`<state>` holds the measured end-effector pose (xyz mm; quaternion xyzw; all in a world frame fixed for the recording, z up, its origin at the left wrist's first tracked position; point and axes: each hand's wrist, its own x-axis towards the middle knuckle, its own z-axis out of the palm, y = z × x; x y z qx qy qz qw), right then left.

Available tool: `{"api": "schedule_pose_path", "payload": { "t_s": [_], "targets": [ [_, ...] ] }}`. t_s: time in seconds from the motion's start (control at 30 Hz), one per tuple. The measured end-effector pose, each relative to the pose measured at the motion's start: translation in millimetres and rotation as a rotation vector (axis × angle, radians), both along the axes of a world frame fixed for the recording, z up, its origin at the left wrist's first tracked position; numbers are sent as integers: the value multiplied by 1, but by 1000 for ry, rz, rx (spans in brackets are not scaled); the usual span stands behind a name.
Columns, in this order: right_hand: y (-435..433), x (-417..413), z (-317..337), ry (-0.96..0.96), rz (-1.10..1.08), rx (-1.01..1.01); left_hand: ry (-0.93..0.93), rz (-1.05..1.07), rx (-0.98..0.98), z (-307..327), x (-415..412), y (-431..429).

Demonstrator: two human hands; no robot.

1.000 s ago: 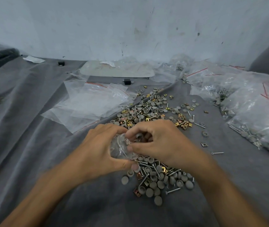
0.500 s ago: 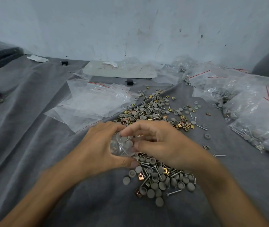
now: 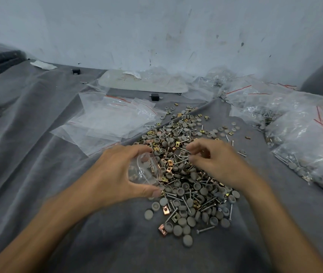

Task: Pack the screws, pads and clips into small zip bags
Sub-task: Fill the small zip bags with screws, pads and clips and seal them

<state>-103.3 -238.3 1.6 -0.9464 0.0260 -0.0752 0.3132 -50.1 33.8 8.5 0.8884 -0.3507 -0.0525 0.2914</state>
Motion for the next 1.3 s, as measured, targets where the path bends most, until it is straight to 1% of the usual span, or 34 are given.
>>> {"api": "schedule_pose_path", "payload": {
  "t_s": [0.1,0.17,0.23,0.3,0.4,0.67,0.8,0.93,1.03,1.1,1.2,1.3],
  "targets": [
    [15,2,-5,39,68,-83,6,-8,4,0,0,0],
    [26,6,-8,51,111,-182,11,-14,2,-1,0,0],
    [34,11,-11,73,113,-307,11,-15,-3,-2,1,1],
    [37,13,-12,105,86,-361,8,-16,-1,-3,2,2],
    [37,14,-13,132,64,-377,-3,-18,-13,-3,2,2],
    [31,10,-6,224,149,-355,-1,-20,-8,-4,3,3],
    [25,8,-3,270,160,-388,6,-24,-2,-5,3,4],
    [21,6,0,248,144,-384,9,-28,2,-4,3,4],
    [17,4,2,199,116,-357,4,-33,7,-4,3,4],
    [13,3,3,133,82,-286,3,-34,14,-3,3,4],
    [8,1,4,0,52,-110,-7,-39,23,-4,3,3],
    [13,-2,9,-115,137,168,-17,-40,16,-4,3,4]
  ]
}}
